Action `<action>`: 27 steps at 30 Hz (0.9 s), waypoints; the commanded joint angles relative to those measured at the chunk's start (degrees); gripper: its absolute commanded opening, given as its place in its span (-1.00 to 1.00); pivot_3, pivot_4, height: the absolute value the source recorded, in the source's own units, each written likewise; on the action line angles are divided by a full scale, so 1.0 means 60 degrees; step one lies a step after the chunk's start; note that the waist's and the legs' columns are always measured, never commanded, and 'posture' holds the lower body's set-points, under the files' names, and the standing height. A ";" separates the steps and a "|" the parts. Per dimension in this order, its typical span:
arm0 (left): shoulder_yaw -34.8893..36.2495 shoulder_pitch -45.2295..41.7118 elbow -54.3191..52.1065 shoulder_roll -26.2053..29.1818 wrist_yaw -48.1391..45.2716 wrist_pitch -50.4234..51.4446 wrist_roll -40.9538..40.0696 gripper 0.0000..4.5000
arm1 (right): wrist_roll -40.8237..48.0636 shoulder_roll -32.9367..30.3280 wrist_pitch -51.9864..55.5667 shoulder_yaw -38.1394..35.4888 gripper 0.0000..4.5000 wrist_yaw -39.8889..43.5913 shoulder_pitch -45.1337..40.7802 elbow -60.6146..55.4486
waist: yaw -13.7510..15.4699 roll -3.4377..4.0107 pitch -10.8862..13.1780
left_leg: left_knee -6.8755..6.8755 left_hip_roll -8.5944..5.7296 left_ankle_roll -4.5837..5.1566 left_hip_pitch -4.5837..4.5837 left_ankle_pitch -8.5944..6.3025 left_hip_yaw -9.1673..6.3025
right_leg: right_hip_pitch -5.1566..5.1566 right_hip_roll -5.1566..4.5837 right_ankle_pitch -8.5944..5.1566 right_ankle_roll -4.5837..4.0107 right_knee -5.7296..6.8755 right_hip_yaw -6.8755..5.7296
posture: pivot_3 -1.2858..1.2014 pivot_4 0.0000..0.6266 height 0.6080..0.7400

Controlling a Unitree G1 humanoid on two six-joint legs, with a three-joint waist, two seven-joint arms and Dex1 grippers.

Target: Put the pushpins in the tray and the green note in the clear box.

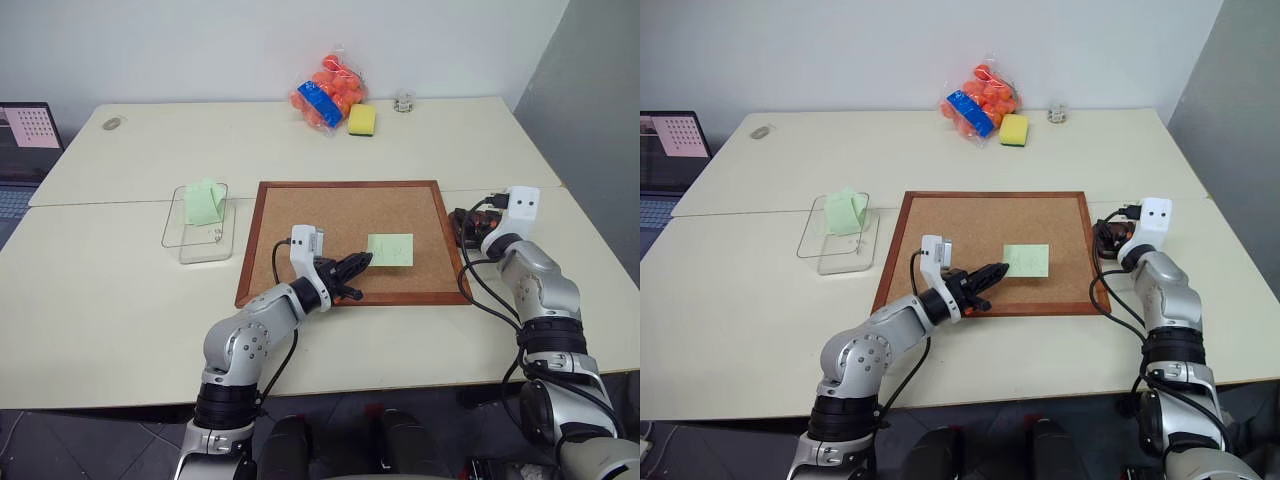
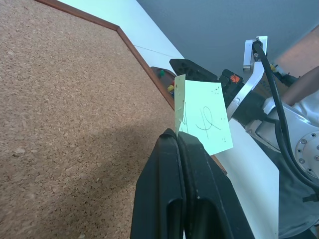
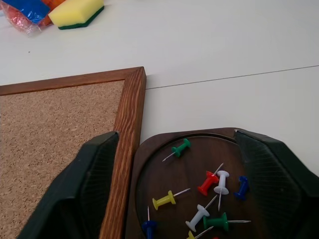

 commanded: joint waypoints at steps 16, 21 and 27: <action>0.1000 -0.0546 -0.1018 0.0838 0.2931 -0.3233 0.3607 -1.00 | 0.1427 -0.0170 0.0476 0.2010 0.99 0.3798 0.1740 -0.5586 | -0.0027 -0.0005 0.0003 | 0.0003 0.0005 0.0000 0.0004 0.0000 -0.0013 | -0.0002 0.0004 -0.0011 0.0022 0.0006 -0.0004 | 0.03 -0.52 1.00; 0.1599 -0.0337 -0.1050 0.1455 0.4639 -0.4315 0.5685 -1.00 | 0.1817 0.0292 0.0806 0.2429 0.99 0.3794 0.1649 -0.6392 | 0.0031 -0.0006 0.0004 | 0.0001 0.0012 -0.0001 0.0003 0.0000 -0.0033 | -0.0001 0.0010 -0.0008 0.0015 0.0004 -0.0014 | 0.03 -0.52 1.00; 0.2350 -0.0186 -0.0799 0.1359 0.5622 -0.4451 0.6392 -1.00 | 0.2007 0.0440 0.1124 0.2604 0.99 0.3838 0.1562 -0.6626 | 0.0074 -0.0012 0.0007 | 0.0002 0.0009 -0.0001 -0.0007 0.0000 -0.0038 | 0.0002 -0.0032 0.0003 -0.0003 -0.0001 -0.0025 | 0.03 -0.52 1.00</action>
